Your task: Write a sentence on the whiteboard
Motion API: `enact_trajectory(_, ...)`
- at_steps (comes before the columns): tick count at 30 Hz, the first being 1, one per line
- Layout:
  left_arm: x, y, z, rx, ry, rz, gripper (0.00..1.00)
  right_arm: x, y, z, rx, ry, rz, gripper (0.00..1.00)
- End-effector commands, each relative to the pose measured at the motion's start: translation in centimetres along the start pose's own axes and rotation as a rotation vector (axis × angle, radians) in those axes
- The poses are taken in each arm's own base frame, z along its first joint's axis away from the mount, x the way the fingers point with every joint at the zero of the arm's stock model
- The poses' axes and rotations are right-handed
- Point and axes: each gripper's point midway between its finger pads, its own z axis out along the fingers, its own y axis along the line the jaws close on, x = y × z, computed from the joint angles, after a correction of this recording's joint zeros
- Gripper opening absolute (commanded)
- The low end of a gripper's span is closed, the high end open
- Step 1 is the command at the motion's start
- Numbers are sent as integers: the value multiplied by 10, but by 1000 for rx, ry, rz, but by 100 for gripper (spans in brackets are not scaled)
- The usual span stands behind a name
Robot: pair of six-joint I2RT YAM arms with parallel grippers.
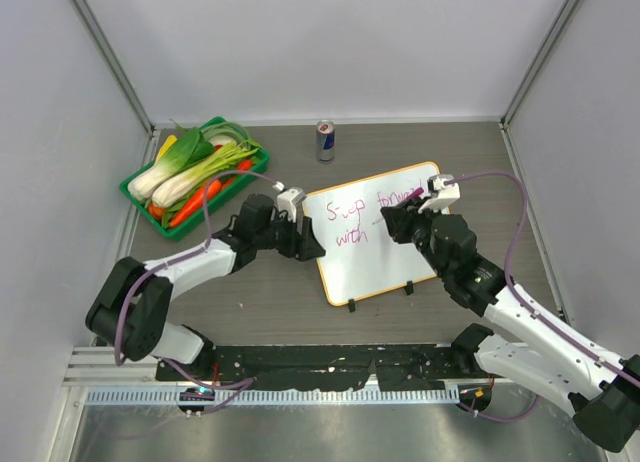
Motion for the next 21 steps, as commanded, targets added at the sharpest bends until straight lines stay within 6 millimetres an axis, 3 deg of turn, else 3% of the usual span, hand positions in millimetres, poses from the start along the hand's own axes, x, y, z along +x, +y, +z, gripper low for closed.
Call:
enact_trajectory(1, -1, 13, -26, -145, -40, 37, 68, -22, 6, -8, -33, -29, 1, 1)
enact_trajectory(6, -15, 7, -65, -263, -133, 50, 70, -20, 9, -7, -90, 3, 22, 2)
enact_trajectory(10, -39, -20, -82, -253, -178, 94, 71, -17, 20, -9, -183, 47, 55, 1)
enact_trajectory(14, -63, -65, -80, -135, -197, 150, 72, -17, 28, -14, -252, 70, 84, 1)
enact_trajectory(18, -80, -118, -66, 38, -167, 238, 72, -26, 41, -19, -350, 63, 121, 1)
enact_trajectory(21, -91, -146, -50, 167, -155, 269, 72, -27, 48, -23, -407, 76, 175, 2)
